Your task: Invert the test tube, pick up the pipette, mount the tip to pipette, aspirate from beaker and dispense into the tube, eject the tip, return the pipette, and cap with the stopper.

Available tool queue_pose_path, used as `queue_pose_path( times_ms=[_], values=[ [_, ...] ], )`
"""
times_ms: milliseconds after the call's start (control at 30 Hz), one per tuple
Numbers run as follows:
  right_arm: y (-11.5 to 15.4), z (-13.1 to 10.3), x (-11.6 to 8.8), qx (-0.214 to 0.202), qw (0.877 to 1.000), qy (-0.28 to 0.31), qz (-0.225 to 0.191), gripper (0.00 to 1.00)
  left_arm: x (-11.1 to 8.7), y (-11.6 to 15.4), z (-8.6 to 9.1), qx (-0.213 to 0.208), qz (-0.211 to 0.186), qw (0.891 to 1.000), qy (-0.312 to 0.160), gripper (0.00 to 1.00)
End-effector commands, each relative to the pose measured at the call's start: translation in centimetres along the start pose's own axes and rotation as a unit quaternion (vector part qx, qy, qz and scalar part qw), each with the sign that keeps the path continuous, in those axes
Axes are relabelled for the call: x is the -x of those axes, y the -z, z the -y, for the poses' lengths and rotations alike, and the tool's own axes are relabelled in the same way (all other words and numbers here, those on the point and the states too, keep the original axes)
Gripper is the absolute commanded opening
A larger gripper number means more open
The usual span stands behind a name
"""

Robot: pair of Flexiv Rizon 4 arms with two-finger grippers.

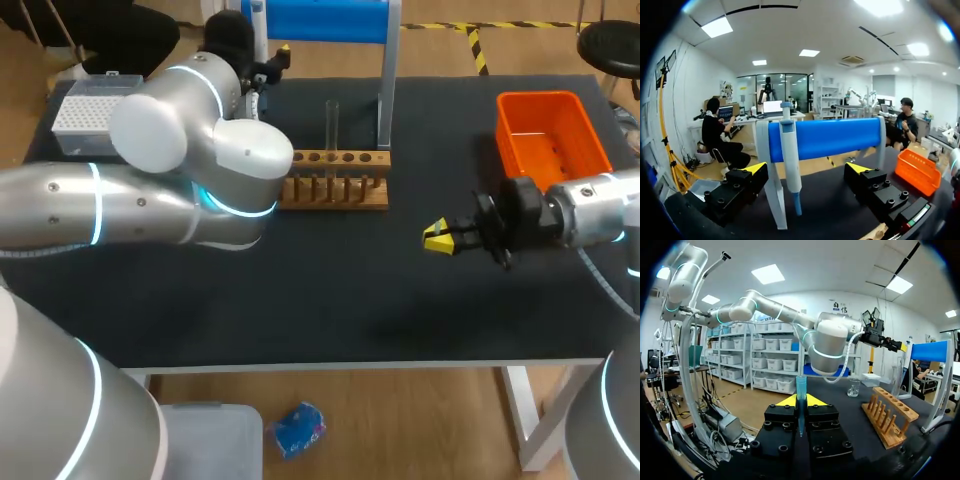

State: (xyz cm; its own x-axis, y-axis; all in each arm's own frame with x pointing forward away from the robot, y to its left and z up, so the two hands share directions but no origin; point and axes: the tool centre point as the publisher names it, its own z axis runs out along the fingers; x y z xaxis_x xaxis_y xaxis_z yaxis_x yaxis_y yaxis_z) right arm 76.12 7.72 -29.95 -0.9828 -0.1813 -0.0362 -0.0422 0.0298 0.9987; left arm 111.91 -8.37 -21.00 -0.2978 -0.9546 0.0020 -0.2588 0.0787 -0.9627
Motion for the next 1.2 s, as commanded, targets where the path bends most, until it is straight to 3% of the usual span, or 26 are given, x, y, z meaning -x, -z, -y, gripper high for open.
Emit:
queue_pose_path(
  times_ms=[33,733,767,800,833,900,967,1200],
  values=[
    [0.0,0.0,0.0,0.0,1.0,0.0,-0.001,0.0,-0.2,-2.3,-0.4,-0.008,0.021,1.0,0.002,1.0],
    [0.0,0.0,0.0,0.0,1.0,0.0,-0.001,0.0,0.2,-3.4,-0.2,-0.01,0.029,1.0,0.003,1.0],
    [0.0,0.0,0.0,0.0,1.0,0.0,-0.001,0.0,0.3,-3.5,-0.2,-0.009,0.029,1.0,0.004,0.87],
    [0.0,0.0,0.0,0.0,1.0,0.0,-0.001,0.0,0.3,-3.7,-0.2,-0.009,0.029,1.0,0.004,0.64],
    [0.0,0.0,0.0,0.0,1.0,0.0,-0.001,0.0,0.4,-3.8,-0.2,-0.008,0.03,1.0,0.005,0.61],
    [0.0,0.0,0.0,0.0,1.0,0.0,-0.001,0.0,0.6,-4.1,-0.2,-0.007,0.031,0.999,0.006,0.46],
    [0.0,0.0,0.0,0.0,1.0,0.0,-0.001,0.0,0.8,-4.3,-0.1,-0.007,0.032,0.999,0.005,0.43],
    [0.0,0.0,0.0,0.0,1.0,0.0,-0.001,0.0,1.3,-5.0,0.2,-0.006,0.037,0.999,0.0,0.45]
  ],
)
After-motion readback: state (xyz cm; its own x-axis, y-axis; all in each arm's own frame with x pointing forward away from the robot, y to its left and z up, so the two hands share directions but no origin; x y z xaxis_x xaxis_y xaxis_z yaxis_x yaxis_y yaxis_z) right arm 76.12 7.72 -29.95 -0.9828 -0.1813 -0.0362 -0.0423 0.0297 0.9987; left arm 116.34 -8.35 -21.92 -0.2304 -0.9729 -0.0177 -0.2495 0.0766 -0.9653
